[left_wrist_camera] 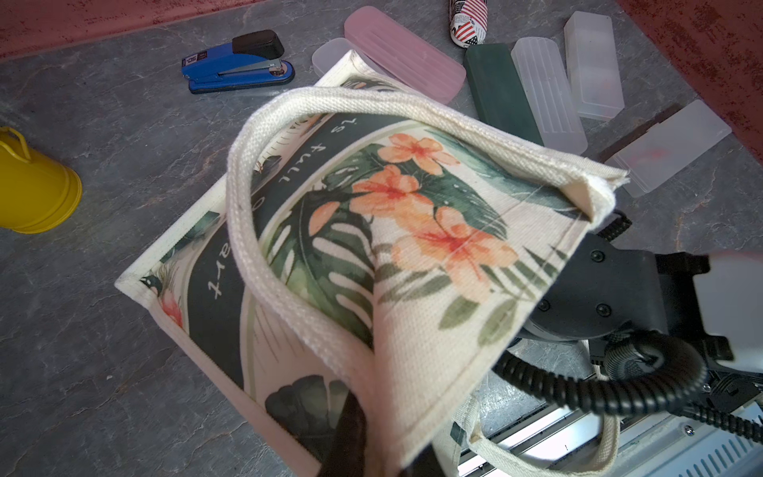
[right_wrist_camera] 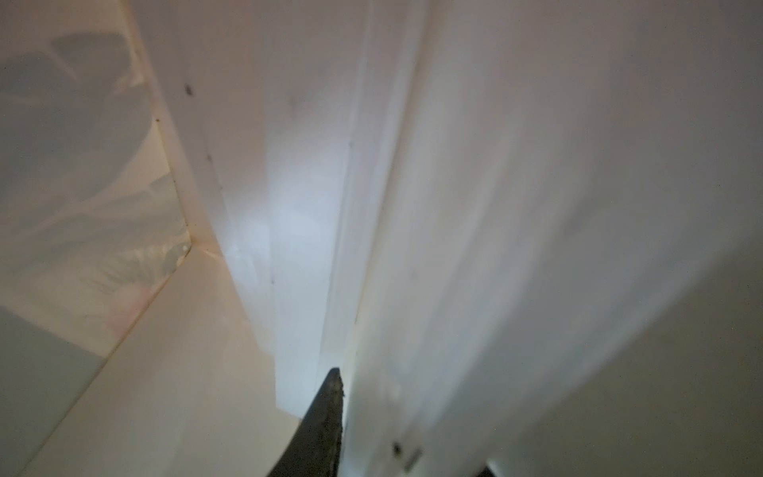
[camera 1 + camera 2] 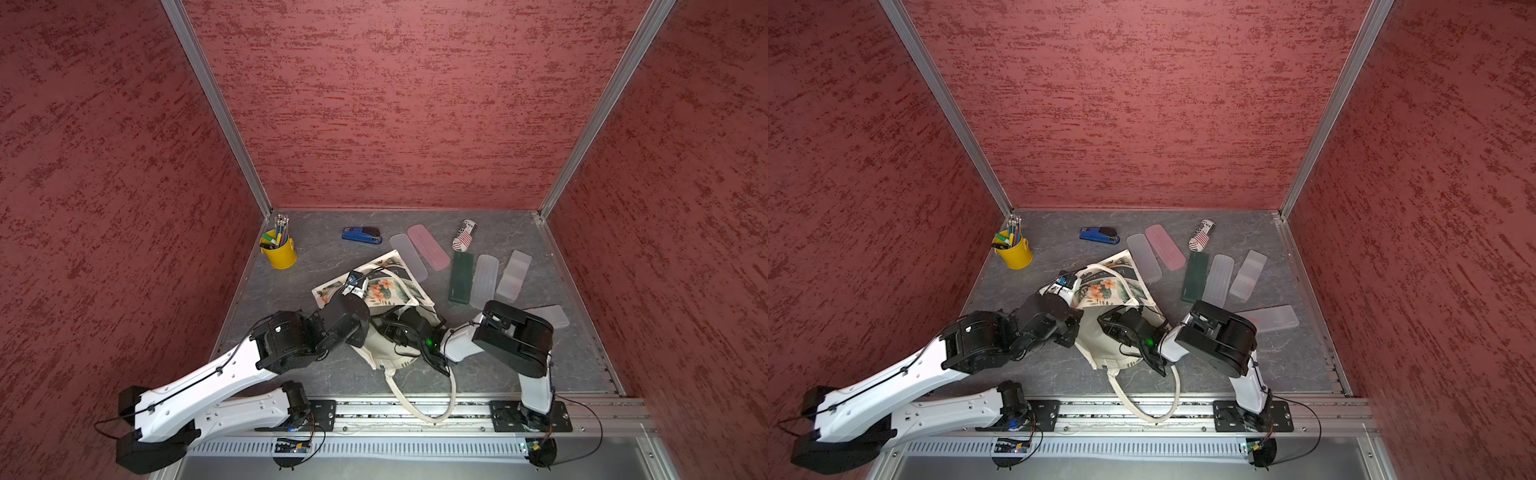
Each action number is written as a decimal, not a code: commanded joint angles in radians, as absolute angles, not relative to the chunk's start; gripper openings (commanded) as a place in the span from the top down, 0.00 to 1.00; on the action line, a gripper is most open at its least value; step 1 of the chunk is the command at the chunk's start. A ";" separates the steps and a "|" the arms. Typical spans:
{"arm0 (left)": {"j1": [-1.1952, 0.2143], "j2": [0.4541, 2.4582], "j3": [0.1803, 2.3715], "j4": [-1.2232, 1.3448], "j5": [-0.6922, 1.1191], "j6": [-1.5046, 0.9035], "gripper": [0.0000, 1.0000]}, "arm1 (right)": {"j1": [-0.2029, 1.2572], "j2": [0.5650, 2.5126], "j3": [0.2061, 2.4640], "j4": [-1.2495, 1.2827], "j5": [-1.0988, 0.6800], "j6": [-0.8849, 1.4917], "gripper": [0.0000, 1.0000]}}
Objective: Take out the pencil case from the canvas bag
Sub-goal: Pick up the pencil case from the canvas bag.
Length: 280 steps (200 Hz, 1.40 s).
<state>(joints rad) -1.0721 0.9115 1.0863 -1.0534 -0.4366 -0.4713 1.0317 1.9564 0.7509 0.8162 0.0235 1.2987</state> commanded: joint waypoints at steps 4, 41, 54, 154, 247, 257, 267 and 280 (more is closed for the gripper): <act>-1.077 0.911 1.082 -1.010 -0.469 -0.485 1.00 | 1.028 1.889 0.779 0.679 -0.012 1.121 0.74; -1.077 0.937 1.088 -0.980 -0.491 -0.480 1.00 | 1.028 1.801 0.796 0.561 -0.026 0.961 0.75; -1.077 0.950 1.092 -0.971 -0.502 -0.477 1.00 | 1.028 1.773 0.792 0.555 -0.053 0.908 0.75; -1.072 0.981 1.101 -0.885 -0.574 -0.450 1.00 | 1.026 1.680 0.726 0.546 -0.148 0.778 0.76; -1.054 0.977 1.112 -0.856 -0.625 -0.437 1.00 | 1.029 1.459 0.620 0.500 -0.173 0.697 0.76; -1.052 0.979 1.116 -0.852 -0.625 -0.440 1.00 | 1.028 1.408 0.607 0.496 -0.176 0.693 0.77; -1.051 0.981 1.118 -0.848 -0.626 -0.443 1.00 | 1.030 1.379 0.595 0.493 -0.180 0.690 0.77; -1.048 0.988 1.122 -0.846 -0.629 -0.448 1.00 | 1.029 1.340 0.582 0.488 -0.184 0.688 0.77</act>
<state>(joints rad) -1.0546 0.9897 1.0855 -0.9104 -0.5854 -0.4484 1.0279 1.4174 0.5915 0.4561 -0.1833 0.7200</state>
